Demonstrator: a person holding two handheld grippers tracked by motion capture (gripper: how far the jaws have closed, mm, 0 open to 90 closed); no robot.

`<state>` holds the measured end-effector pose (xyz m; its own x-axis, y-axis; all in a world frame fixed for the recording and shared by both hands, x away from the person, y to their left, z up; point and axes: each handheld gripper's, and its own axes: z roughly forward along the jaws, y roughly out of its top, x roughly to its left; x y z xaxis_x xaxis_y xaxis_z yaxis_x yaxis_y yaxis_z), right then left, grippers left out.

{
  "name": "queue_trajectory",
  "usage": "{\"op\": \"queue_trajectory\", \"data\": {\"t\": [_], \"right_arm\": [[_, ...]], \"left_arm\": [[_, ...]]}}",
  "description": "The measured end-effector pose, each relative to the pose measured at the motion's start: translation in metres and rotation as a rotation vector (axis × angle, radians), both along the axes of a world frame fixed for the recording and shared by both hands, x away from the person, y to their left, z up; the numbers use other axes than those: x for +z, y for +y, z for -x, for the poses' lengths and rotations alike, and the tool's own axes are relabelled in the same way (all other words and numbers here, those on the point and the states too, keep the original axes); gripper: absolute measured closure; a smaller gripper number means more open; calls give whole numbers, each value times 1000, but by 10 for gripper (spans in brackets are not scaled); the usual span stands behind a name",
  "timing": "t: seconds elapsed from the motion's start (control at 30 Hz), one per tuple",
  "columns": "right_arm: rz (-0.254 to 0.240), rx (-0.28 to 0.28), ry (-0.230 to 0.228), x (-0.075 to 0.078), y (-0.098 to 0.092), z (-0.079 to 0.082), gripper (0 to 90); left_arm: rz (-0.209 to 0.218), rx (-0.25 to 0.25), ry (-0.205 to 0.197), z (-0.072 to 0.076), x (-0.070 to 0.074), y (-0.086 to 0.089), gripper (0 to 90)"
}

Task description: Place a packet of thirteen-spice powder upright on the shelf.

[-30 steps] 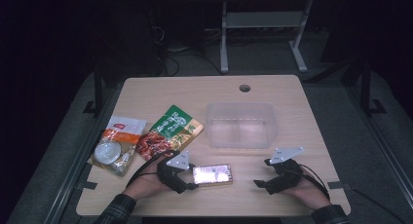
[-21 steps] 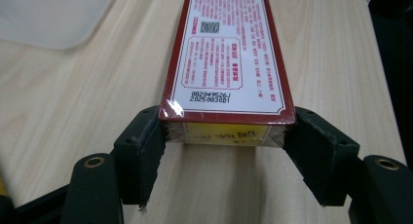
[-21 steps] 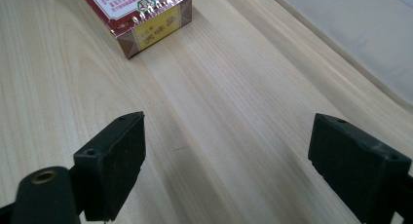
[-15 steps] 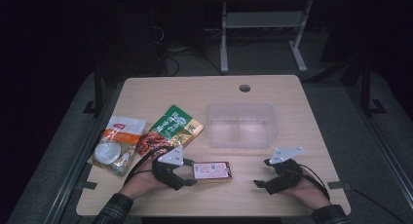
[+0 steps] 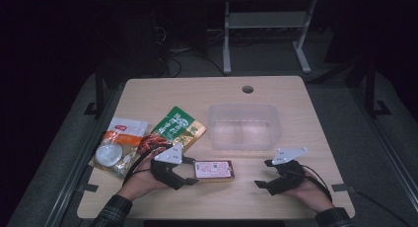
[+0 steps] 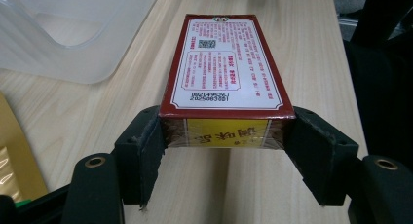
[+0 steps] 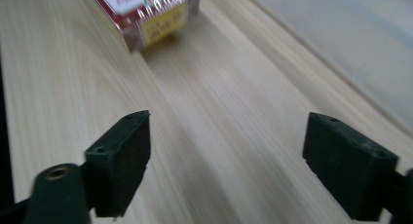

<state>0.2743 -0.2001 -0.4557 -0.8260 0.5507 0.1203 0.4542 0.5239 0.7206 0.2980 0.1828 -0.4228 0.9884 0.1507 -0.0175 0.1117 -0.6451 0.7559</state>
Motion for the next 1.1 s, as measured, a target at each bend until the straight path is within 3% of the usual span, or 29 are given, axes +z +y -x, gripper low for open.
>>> {"op": "queue_trajectory", "data": {"t": [0.1, 0.17, 0.2, 0.27, 0.37, 0.5, 0.87, 1.1], "right_arm": [[-43, 19, -36, 6, 3, -1, 315], [-58, 35, -46, 11, 6, -2, 459], [-88, 66, -38, 16, 11, -5, 620], [-94, 74, -36, 17, 13, -6, 667], [-83, 132, -25, 18, 24, -6, 818], [-71, 173, -15, 16, 32, -6, 893], [-25, 243, -2, 6, 57, -12, 898], [1, 258, 2, 3, 61, -13, 897]], "left_arm": [[3, -9, 3, 1, 3, 0, 323], [3, -14, 3, 2, 4, 0, 323], [2, -19, 4, 3, 5, -1, 323], [3, -23, 4, 4, 4, -3, 323], [-6, -35, 4, 4, 4, -4, 323], [-6, -40, 10, 5, 4, -7, 323], [-13, -61, 12, 7, 3, -13, 323], [-14, -66, 13, 7, 3, -17, 322]]}}
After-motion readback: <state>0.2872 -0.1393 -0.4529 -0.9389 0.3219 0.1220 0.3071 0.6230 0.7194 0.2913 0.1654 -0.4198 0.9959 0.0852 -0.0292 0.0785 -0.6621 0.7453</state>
